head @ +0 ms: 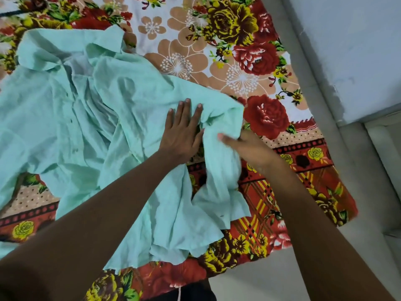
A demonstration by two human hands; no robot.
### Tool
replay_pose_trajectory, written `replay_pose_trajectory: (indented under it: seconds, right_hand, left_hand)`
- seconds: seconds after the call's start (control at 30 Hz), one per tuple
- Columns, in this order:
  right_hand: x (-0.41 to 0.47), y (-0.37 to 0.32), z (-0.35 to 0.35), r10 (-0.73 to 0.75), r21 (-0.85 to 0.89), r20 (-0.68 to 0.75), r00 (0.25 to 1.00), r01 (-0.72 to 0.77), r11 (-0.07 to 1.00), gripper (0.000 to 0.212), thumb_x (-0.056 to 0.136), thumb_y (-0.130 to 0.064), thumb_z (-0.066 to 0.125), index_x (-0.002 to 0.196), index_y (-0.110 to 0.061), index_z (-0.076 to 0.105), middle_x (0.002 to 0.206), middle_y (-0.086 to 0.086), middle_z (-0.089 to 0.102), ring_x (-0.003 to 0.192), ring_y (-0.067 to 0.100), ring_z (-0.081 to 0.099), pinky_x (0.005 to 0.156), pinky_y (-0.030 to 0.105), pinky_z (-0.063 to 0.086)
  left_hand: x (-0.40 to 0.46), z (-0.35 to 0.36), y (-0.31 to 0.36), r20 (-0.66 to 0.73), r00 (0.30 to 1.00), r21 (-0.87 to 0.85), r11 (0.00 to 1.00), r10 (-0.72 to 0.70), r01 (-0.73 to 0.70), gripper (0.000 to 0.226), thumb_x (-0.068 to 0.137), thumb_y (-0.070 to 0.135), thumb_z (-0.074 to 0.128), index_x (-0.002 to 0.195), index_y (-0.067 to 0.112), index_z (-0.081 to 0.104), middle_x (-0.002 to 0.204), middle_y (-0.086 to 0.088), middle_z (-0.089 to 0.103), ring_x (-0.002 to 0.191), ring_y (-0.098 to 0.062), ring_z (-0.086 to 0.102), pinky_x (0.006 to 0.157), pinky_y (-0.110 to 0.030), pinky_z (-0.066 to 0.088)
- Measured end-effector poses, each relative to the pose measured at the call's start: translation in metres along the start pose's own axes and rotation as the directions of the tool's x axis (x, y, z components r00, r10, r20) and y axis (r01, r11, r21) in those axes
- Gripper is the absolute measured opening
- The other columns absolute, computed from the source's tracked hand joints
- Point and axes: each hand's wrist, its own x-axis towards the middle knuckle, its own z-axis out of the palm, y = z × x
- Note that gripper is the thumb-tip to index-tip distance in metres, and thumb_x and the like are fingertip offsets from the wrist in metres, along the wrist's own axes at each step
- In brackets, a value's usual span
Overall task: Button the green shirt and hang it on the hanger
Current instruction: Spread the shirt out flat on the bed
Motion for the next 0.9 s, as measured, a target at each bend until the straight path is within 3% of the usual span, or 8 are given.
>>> replay_pose_trajectory:
  seconds: [0.13, 0.2, 0.27, 0.33, 0.47, 0.6, 0.8, 0.9]
  right_hand:
    - [0.004, -0.016, -0.022, 0.042, 0.329, -0.292, 0.955, 0.059, 0.943, 0.029, 0.100, -0.045, 0.064, 0.116, -0.023, 0.074, 0.113, -0.001, 0.079, 0.108, 0.019, 0.075, 0.102, 0.043, 0.057]
    - [-0.001, -0.013, -0.027, 0.096, 0.266, -0.195, 0.976, -0.041, 0.963, 0.040, 0.097, -0.052, 0.063, 0.124, -0.024, 0.071, 0.115, -0.004, 0.079, 0.109, 0.016, 0.075, 0.096, 0.037, 0.059]
    - [-0.014, -0.004, -0.025, 0.182, 0.026, 0.006, 0.983, -0.182, 0.983, 0.043, 0.096, -0.051, 0.065, 0.130, -0.025, 0.068, 0.115, -0.011, 0.077, 0.108, 0.010, 0.074, 0.081, 0.022, 0.060]
    - [-0.023, 0.011, -0.027, 0.193, -0.152, 0.146, 0.970, -0.171, 0.973, 0.042, 0.095, -0.042, 0.071, 0.134, -0.027, 0.066, 0.119, -0.016, 0.075, 0.110, 0.005, 0.071, 0.082, 0.016, 0.056]
    - [-0.032, 0.015, -0.039, 0.096, -0.090, 0.152, 0.984, -0.083, 0.993, 0.028, 0.092, -0.027, 0.076, 0.120, -0.029, 0.071, 0.115, -0.015, 0.078, 0.109, 0.006, 0.073, 0.085, 0.018, 0.058]
    - [-0.040, 0.005, -0.045, 0.092, 0.121, 0.046, 0.995, -0.097, 0.988, 0.020, 0.104, -0.031, 0.060, 0.116, -0.021, 0.072, 0.111, -0.006, 0.079, 0.104, 0.010, 0.075, 0.084, 0.022, 0.060]
    - [-0.040, -0.001, -0.078, 0.228, -0.362, -0.002, 0.974, -0.213, 0.907, 0.034, 0.091, -0.051, 0.072, 0.115, -0.026, 0.073, 0.104, -0.010, 0.078, 0.091, 0.011, 0.075, 0.076, 0.027, 0.056]
    - [-0.037, 0.010, -0.078, 0.253, -0.679, -0.075, 0.965, -0.235, 0.696, 0.051, 0.089, -0.055, 0.073, 0.128, -0.022, 0.068, 0.123, 0.000, 0.072, 0.105, 0.023, 0.069, 0.090, 0.037, 0.055]
  left_hand:
    - [0.020, -0.001, 0.007, 0.022, 0.998, -0.028, 0.998, -0.052, 0.053, 0.075, 0.102, 0.061, 0.005, 0.166, 0.021, 0.004, 0.173, -0.018, 0.001, 0.161, -0.035, 0.000, 0.128, -0.057, 0.003]
    - [0.027, 0.001, 0.009, 0.019, 0.998, -0.016, 0.998, -0.059, 0.059, 0.076, 0.103, 0.061, 0.006, 0.166, 0.020, 0.006, 0.173, -0.019, 0.003, 0.160, -0.037, 0.001, 0.128, -0.059, 0.005]
    - [0.030, 0.004, 0.011, 0.011, 0.998, 0.015, 0.998, -0.057, 0.057, 0.075, 0.104, 0.060, 0.008, 0.166, 0.019, 0.008, 0.172, -0.022, 0.006, 0.160, -0.040, 0.004, 0.127, -0.061, 0.008]
    - [0.030, 0.006, 0.010, 0.004, 0.999, 0.032, 0.998, -0.047, 0.046, 0.074, 0.104, 0.060, 0.013, 0.166, 0.018, 0.011, 0.171, -0.024, 0.009, 0.159, -0.042, 0.006, 0.126, -0.062, 0.008]
    - [0.034, 0.008, 0.008, -0.003, 1.000, 0.078, 0.997, -0.015, 0.016, 0.070, 0.106, 0.055, 0.013, 0.166, 0.019, 0.013, 0.171, -0.025, 0.008, 0.159, -0.043, 0.006, 0.126, -0.061, 0.008]
    - [0.046, 0.012, 0.012, -0.046, 0.998, 0.085, 0.995, -0.040, 0.044, 0.063, 0.109, 0.047, 0.016, 0.165, 0.020, 0.016, 0.171, -0.022, 0.008, 0.159, -0.042, 0.005, 0.127, -0.058, 0.006]
    - [0.061, 0.011, 0.016, -0.044, 0.999, 0.038, 0.999, -0.027, 0.028, 0.064, 0.110, 0.049, 0.016, 0.166, 0.019, 0.011, 0.172, -0.021, 0.005, 0.160, -0.039, 0.000, 0.130, -0.052, 0.003]
    - [0.059, 0.009, 0.017, -0.024, 0.999, -0.012, 0.999, -0.045, 0.045, 0.068, 0.108, 0.052, 0.012, 0.166, 0.017, 0.010, 0.172, -0.021, 0.004, 0.160, -0.038, -0.001, 0.130, -0.051, 0.002]
